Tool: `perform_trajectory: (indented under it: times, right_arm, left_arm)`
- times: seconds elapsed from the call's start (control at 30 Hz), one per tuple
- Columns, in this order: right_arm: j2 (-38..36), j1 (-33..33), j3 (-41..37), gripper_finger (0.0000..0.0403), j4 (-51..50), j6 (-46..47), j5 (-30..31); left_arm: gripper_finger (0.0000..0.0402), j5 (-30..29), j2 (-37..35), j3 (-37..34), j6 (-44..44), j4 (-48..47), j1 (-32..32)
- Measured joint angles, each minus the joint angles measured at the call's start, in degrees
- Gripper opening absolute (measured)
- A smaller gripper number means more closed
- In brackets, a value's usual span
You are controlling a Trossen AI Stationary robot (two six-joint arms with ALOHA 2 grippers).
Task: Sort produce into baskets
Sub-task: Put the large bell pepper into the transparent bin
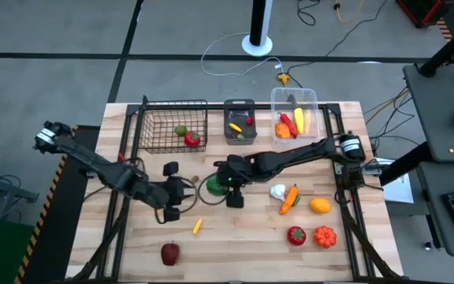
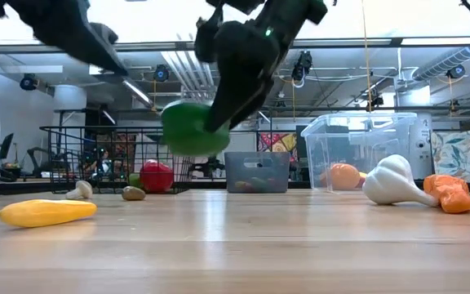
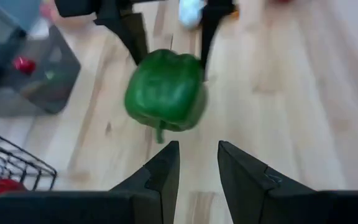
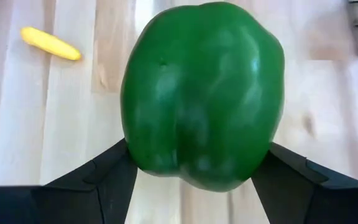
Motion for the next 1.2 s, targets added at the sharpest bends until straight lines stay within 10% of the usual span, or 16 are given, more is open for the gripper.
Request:
perform_trajectory:
  times: [0.63, 1.2]
  right_arm:
    - [-25.23, -23.11, -0.05, 0.0270, -19.73, 10.81, 15.45]
    - [-21.12, -40.70, -0.33, 0.0273, -43.43, 24.96, 15.09]
  left_arm:
    - [0.0094, -8.35, -6.79, 2.18, -0.70, 0.25, -7.26]
    - [0.0094, -9.22, -4.56, 2.12, -1.53, 0.38, -7.26]
